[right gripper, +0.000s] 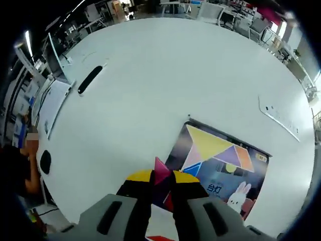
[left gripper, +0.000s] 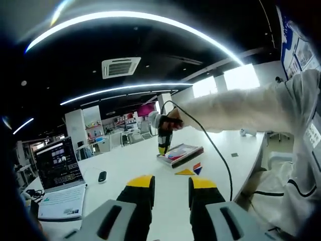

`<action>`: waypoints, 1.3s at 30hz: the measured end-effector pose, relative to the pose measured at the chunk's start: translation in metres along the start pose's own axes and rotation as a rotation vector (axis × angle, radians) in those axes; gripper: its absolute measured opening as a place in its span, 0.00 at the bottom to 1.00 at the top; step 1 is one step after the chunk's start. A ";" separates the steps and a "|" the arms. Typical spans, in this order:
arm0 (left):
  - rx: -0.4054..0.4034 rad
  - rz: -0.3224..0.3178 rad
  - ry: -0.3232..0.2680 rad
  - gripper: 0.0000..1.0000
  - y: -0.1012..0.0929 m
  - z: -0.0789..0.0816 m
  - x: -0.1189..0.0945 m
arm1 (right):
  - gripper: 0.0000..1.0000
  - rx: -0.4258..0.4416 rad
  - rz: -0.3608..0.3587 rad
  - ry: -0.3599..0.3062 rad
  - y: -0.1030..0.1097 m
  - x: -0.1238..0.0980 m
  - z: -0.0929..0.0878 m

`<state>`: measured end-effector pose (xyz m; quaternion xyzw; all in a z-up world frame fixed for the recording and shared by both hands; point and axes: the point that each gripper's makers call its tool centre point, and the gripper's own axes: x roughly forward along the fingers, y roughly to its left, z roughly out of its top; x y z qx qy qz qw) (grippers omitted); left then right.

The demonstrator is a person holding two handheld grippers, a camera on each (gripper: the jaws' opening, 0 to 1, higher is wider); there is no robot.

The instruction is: Pick up the tangram pieces one by one and place each piece onto its matching region on the pattern sheet, fitting the shapes together until the outline on the sheet is completely filled by the tangram pieces

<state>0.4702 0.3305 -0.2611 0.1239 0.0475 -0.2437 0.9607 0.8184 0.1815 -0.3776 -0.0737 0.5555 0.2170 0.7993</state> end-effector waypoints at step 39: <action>0.011 0.025 0.016 0.29 0.006 -0.002 0.000 | 0.15 0.152 -0.068 -0.033 -0.026 0.014 -0.014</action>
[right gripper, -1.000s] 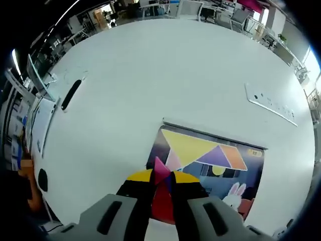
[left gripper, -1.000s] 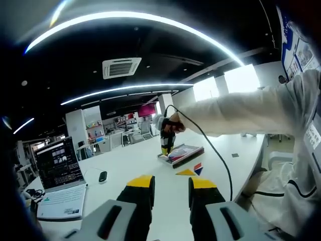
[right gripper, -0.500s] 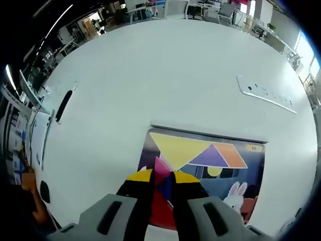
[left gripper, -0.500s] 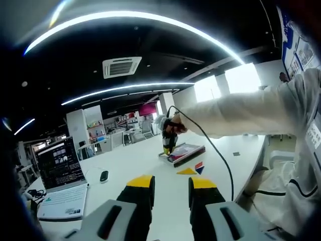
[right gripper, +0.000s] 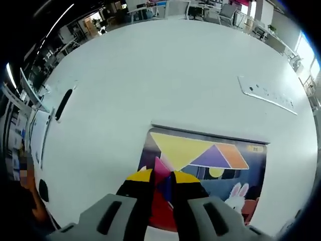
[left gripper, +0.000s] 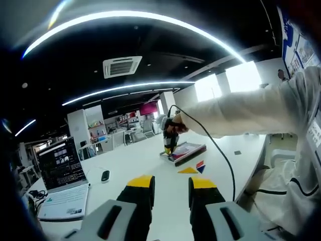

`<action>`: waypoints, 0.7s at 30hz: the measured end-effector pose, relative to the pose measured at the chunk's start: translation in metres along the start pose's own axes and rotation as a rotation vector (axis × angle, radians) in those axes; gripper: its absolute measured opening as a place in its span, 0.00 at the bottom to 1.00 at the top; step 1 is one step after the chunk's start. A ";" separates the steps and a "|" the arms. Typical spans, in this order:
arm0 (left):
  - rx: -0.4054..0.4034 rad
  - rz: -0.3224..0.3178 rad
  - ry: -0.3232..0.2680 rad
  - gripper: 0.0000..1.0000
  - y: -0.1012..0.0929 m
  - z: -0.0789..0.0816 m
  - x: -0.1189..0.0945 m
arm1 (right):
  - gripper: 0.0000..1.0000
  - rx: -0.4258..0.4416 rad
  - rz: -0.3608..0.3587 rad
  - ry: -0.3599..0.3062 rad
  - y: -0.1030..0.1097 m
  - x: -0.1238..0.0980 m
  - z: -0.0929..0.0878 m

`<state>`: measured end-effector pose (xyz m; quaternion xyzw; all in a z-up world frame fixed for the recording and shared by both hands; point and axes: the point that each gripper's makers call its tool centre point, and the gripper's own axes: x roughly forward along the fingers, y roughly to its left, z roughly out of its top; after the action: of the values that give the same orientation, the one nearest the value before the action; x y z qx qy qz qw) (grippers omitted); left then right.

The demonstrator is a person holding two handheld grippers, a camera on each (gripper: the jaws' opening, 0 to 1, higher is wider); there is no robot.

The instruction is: Pick up the tangram pieces one by one and place each piece onto its matching region on the pattern sheet, fitting the shapes together until the outline on the sheet is completely filled by the tangram pieces

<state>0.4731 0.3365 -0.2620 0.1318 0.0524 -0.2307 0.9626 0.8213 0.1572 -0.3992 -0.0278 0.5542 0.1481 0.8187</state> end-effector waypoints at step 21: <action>0.000 0.005 -0.001 0.29 0.002 0.000 -0.001 | 0.15 -0.103 -0.006 -0.073 0.000 -0.018 0.010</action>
<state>0.4730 0.3387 -0.2610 0.1319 0.0518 -0.2284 0.9632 0.8245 0.1558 -0.3790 -0.0662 0.5154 0.1750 0.8363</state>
